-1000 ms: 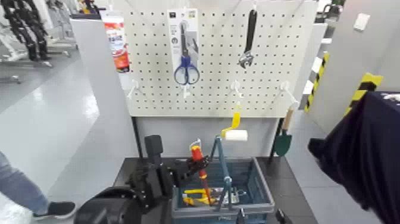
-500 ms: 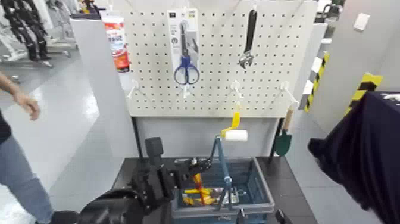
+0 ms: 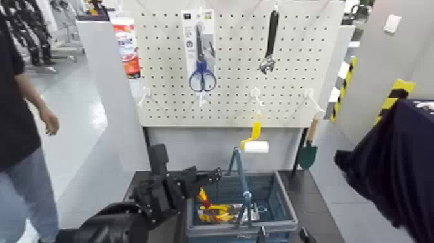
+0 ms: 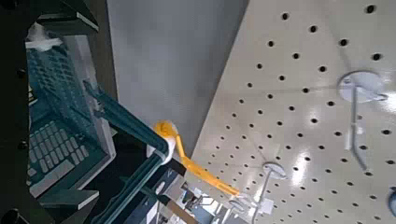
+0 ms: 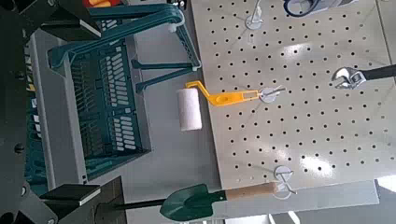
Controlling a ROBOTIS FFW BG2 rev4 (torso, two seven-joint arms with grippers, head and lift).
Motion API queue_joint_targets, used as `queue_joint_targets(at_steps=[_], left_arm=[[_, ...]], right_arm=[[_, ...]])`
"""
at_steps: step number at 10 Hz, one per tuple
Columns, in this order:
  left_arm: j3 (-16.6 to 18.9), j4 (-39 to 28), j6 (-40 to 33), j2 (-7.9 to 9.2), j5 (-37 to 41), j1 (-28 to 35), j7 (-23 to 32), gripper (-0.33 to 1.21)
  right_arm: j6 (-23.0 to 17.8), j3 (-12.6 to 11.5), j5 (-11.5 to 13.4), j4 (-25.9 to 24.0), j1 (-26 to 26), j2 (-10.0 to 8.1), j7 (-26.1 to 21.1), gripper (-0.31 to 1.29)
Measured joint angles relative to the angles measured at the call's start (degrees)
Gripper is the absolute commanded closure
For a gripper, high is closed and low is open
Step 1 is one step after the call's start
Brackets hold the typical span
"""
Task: Put the red screwdriver into the crate.
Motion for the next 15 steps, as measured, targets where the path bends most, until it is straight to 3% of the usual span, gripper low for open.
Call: queue_joint_targets(at_steps=[4,10,15], left_arm=[[3.35,-8.5,-2.48,0.78,-7.67,4.05,4.91,0.05],[6.04,-21.51,-10.79,1.94,-16.77,16.31,15.35,0.06],[10.94,-23.38,-17.29,-0.83,-19.97,26.73,15.95,0.06]], right_arm=[[0.26,0.01,0.0,-0.09,0.08,0.0,0.0,0.14],[0.15,-0.18,0.01,-0.25,0.26,0.0,0.0,0.14],[-0.77,-0.58,0.16,-0.27,0.44,0.0,0.0,0.14]])
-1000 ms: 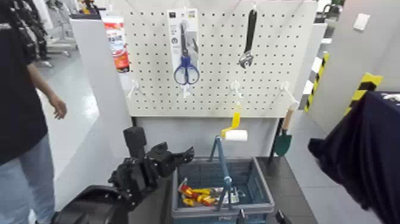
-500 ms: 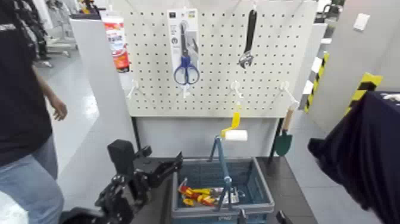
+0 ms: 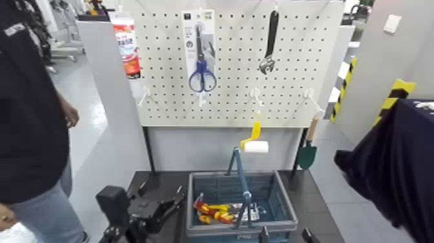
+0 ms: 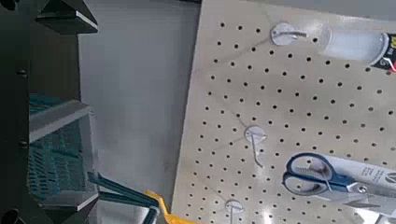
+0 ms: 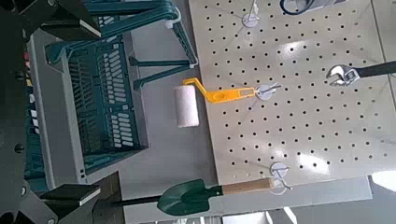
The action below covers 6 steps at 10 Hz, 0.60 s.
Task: Put the red screwdriver into the crate.
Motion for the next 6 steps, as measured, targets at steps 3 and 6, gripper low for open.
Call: queue_joint_targets(at_steps=[3,6], left_arm=[[1.51,-0.17,-3.09,-1.06,-5.38,4.02,1.95,0.07],[1.01,-1.13,-7.45,-1.48,-9.81,7.63,6.79,0.07]], right_arm=[[-0.56,-0.12,0.23,0.05,0.0,0.0,0.09,0.14],[-0.6,-0.21,0.34,-0.11,0.09,0.0,0.17,0.14]])
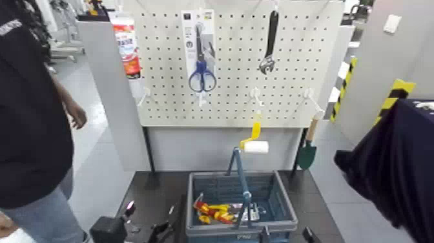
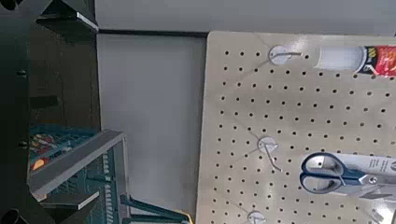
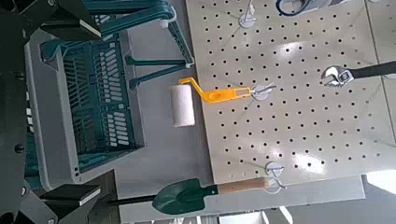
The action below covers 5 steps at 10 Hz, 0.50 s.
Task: Put the red screwdriver into the crate.
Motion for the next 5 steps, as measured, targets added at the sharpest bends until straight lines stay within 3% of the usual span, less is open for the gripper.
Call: queue_joint_targets(at_steps=[5], left_arm=[[0.31,-2.41,-2.92,-0.09,-3.31,4.49,3.19,0.09]], right_arm=[[0.41,-0.35,0.72,-0.43,0.09,-0.05,-0.06,0.14]])
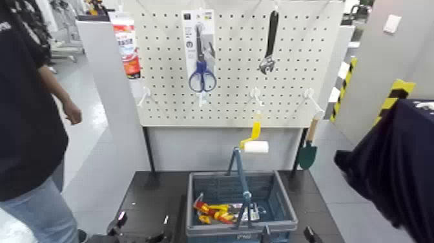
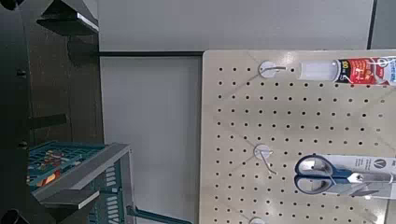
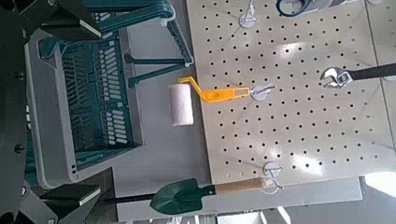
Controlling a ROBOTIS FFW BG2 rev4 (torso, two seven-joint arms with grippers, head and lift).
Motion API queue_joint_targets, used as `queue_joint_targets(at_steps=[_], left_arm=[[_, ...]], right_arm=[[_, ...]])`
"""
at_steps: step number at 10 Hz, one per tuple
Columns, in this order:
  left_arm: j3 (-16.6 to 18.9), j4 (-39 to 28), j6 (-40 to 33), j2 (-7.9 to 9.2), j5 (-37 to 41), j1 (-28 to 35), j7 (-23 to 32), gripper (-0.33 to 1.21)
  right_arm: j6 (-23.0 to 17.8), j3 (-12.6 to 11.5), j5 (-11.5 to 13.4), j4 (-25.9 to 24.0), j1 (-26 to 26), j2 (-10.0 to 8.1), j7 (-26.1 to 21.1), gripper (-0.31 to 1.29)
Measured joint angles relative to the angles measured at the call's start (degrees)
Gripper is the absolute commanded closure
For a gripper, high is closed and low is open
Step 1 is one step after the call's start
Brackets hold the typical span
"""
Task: Put the red screwdriver into the crate.
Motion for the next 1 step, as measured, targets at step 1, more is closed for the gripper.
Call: queue_joint_targets(at_steps=[1], left_arm=[[0.03,-0.12,-0.12,0.1,-0.13,0.11,-0.13,0.09]], right_arm=[[0.31,-0.09,0.25,-0.13,0.0,-0.01,0.03,0.14]])
